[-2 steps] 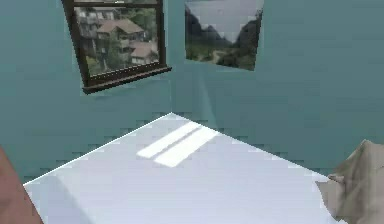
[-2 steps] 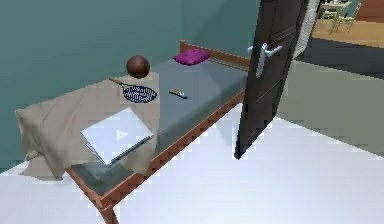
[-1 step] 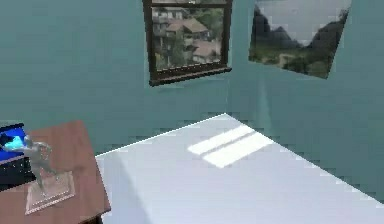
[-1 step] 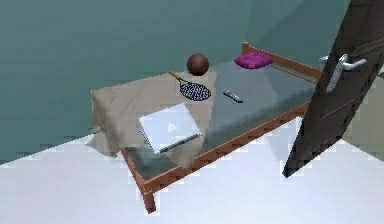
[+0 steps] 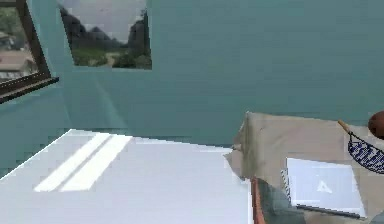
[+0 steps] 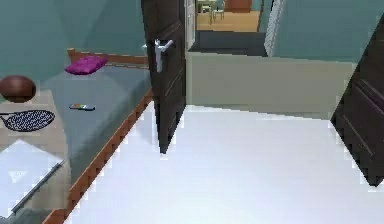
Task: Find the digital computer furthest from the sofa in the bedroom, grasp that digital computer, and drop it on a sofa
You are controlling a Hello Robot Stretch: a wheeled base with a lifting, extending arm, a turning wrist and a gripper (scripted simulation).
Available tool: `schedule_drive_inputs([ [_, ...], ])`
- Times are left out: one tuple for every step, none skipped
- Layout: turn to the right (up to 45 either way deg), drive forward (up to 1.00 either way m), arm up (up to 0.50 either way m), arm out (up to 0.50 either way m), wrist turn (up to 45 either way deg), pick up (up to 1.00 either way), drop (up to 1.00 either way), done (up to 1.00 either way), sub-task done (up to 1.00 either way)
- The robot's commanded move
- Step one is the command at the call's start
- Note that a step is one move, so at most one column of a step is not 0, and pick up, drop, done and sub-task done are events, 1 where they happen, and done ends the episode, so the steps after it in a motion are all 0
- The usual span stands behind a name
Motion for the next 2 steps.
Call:
schedule_drive_inputs([
  [27.0,0.00,0.00,0.00,0.0,0.00,0.00,0.00,0.00],
  [0.0,0.35,0.00,0.00,0.0,0.00,0.00,0.00,0.00],
])
